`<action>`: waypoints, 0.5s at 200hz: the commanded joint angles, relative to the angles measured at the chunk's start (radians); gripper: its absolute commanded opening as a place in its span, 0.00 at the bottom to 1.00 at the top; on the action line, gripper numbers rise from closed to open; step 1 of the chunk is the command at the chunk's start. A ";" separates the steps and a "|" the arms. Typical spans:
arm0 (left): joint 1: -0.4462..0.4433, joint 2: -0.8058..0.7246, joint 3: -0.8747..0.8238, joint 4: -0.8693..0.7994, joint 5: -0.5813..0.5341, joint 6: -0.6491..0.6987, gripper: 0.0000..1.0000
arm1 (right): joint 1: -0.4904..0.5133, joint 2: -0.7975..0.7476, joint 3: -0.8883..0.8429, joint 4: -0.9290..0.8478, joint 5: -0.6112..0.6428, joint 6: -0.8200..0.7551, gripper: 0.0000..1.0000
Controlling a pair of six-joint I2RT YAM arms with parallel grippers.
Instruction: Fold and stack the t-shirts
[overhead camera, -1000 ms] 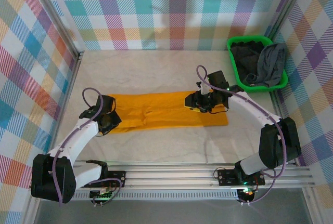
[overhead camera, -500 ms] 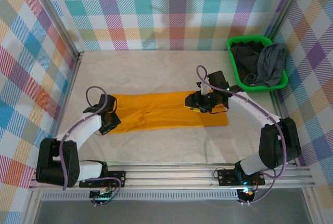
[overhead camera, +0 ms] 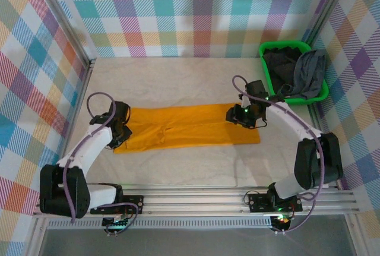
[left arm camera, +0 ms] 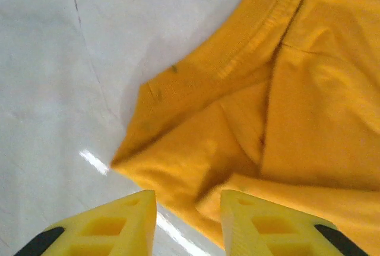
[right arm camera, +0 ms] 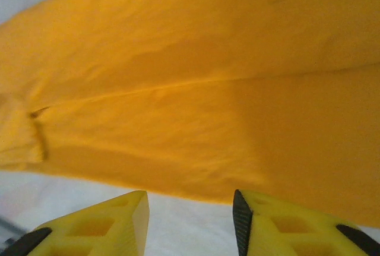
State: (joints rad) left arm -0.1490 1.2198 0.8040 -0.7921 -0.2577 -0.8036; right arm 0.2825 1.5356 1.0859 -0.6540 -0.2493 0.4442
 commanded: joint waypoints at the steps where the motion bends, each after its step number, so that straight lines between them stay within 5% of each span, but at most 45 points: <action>1: -0.053 -0.033 -0.031 -0.009 0.137 -0.208 0.32 | -0.034 0.122 0.097 -0.059 0.128 -0.098 0.39; 46: -0.115 0.211 0.047 0.126 0.256 -0.351 0.28 | -0.074 0.328 0.282 -0.087 0.208 -0.162 0.34; 100: -0.042 0.509 0.200 0.112 0.179 -0.232 0.23 | -0.066 0.465 0.321 -0.180 0.280 -0.170 0.31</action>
State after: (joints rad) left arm -0.2359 1.6287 0.9230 -0.6785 -0.0532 -1.0992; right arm 0.2070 1.9717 1.4162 -0.7353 -0.0120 0.2977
